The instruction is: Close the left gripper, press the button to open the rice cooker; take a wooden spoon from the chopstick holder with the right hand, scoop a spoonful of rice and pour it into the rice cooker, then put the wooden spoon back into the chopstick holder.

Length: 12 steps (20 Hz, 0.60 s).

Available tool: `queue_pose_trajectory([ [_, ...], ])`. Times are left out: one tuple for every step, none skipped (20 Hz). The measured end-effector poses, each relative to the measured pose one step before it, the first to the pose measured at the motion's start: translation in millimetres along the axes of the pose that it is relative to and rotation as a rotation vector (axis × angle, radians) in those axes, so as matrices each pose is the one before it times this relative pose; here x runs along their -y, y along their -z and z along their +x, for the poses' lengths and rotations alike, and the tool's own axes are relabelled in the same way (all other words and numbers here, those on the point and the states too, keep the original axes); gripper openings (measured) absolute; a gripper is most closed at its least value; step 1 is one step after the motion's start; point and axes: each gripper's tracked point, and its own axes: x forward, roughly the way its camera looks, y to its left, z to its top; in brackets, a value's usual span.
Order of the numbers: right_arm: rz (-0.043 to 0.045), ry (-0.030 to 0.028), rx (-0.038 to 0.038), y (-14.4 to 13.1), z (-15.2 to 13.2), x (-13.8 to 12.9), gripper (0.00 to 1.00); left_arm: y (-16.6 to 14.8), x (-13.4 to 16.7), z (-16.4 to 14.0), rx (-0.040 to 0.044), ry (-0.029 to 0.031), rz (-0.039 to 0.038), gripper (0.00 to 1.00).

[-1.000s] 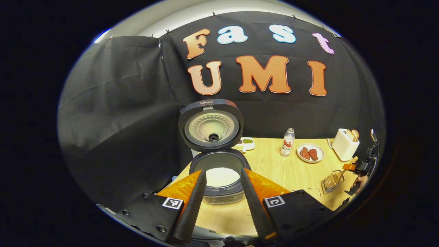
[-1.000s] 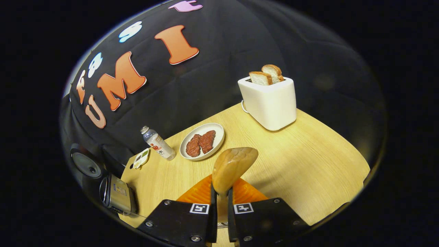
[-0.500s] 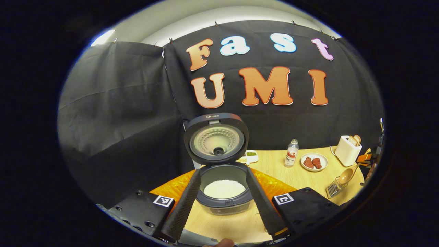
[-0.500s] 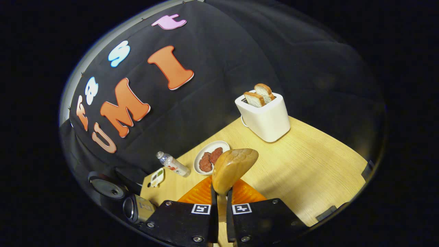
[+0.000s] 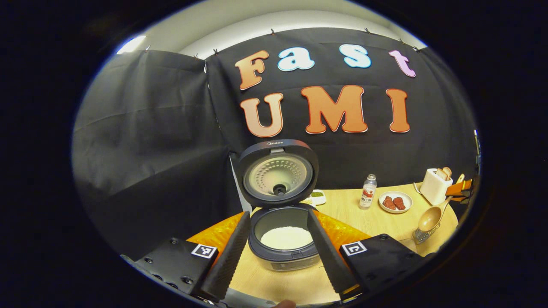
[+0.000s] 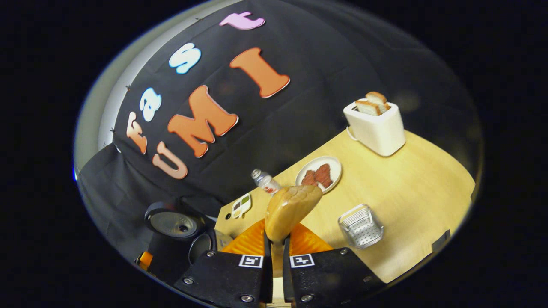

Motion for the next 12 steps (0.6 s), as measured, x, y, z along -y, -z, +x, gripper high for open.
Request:
queue_pose_trajectory([
  [-0.02602,-0.00134,-0.02285,10.91,1.28,-7.64,0.09,5.06,-3.05,0.22,-0.00977,-0.00051,-0.01096,0.9],
  [-0.03922,0.00039,-0.01659,10.11,0.95,-5.27,0.08,5.74,-3.4,0.08,-0.01515,0.00005,-0.00658,0.9],
  [-0.04607,-0.00149,-0.01304,8.34,1.45,-6.77,0.08,3.75,-4.23,-0.46,-0.00843,-0.00386,-0.00701,0.9],
  [-0.03705,-0.00353,-0.0153,6.31,0.19,-6.49,0.08,2.49,-2.69,-0.05,-0.00588,-0.00018,-0.0115,0.9],
  [-0.02696,-0.00193,-0.01476,6.48,-0.81,-3.89,0.09,4.92,-3.34,0.86,-0.0103,-0.0019,-0.01253,0.9],
  [-0.02287,0.00819,-0.01182,6.48,-1.12,1.14,0.08,3.35,-2.36,-0.3,-0.00848,-0.00053,-0.00892,0.9],
  [-0.03112,0.01654,-0.01033,5.44,2.25,1.06,0.09,4.24,-2.16,-0.61,-0.00885,-0.00326,-0.00413,0.9],
  [-0.0392,0.02055,-0.00863,6.25,1.59,1.61,0.09,3.07,-1.71,0.12,-0.00718,-0.00189,-0.00117,0.91],
  [-0.04475,0.01983,-0.01072,7.75,1.24,1.49,0.09,4.07,-1.59,-1.39,-0.00759,-0.00198,0.00214,0.91],
  [-0.04705,0.01631,-0.00665,6.95,1.86,-0.69,0.08,2.57,-1.16,-1.01,-0.00401,-0.00277,0.00375,0.91],
  [-0.04906,0.02216,0.00177,5.05,3.03,-0.27,0.08,2.4,-1.1,-0.05,-0.00329,-0.00123,0.00536,0.91],
  [-0.05139,0.0257,0.00867,2.66,4.99,0.66,0.08,0.94,-1.24,-1.16,0.00092,-0.00306,0.00614,0.91],
])
